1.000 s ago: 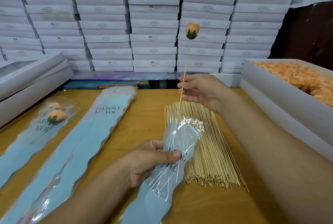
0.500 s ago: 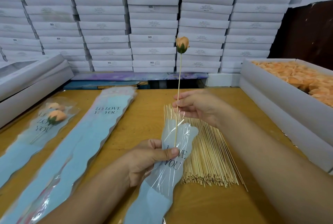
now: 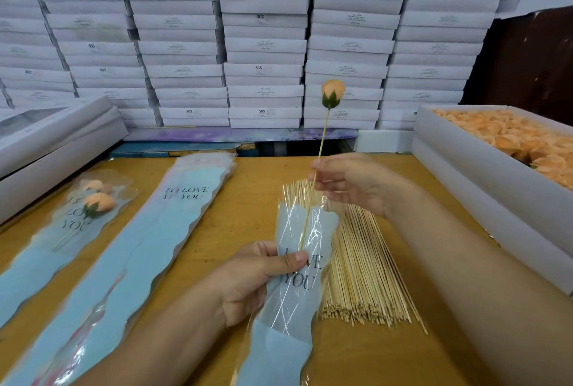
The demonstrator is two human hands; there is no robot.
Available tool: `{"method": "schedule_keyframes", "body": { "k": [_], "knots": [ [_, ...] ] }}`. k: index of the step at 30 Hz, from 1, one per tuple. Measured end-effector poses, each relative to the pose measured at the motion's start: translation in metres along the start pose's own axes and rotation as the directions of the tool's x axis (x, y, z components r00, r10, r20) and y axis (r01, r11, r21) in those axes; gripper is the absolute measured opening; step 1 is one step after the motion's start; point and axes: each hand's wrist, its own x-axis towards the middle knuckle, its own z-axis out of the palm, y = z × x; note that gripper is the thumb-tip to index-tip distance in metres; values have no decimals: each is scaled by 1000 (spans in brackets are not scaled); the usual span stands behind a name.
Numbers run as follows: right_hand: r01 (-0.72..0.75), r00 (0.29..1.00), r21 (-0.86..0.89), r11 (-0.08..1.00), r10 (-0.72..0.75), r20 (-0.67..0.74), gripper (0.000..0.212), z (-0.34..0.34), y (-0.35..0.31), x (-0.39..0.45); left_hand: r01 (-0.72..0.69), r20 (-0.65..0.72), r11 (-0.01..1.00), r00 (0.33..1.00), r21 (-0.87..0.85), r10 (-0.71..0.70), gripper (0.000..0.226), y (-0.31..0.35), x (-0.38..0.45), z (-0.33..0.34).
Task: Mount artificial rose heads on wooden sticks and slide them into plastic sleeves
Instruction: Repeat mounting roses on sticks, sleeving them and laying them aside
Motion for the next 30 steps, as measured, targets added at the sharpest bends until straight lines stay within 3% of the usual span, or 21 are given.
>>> {"method": "schedule_keyframes", "body": {
  "k": [3,7,10,15,22,27,30],
  "knots": [
    [72,984,115,991,-52,-170,6,-3,-12,5,-1,9,1000,1000,1,1,31,-3,0,3],
    [119,969,124,985,-88,-230,2,-5,-16,7,-4,23,1000,1000,-14,4,11,-6,-1,4],
    [88,981,52,995,-78,-180,1,-2,-9,5,0,6,1000,1000,-13,1,7,-4,-2,3],
    [17,998,-107,994,-24,-64,11,5,10,-2,5,-32,1000,999,-25,-6,48,1,-2,1],
    [-26,998,-261,965,40,46,11,12,20,-11,-18,-27,999,999,-33,17,40,0,-2,2],
    [1,995,-2,1000,-1,-100,19,7,5,-1,-7,33,1000,999,-28,8,9,0,-4,5],
    [13,987,46,999,-6,-160,20,7,-3,3,-12,41,999,999,-37,14,5,-1,-5,6]
  ]
}}
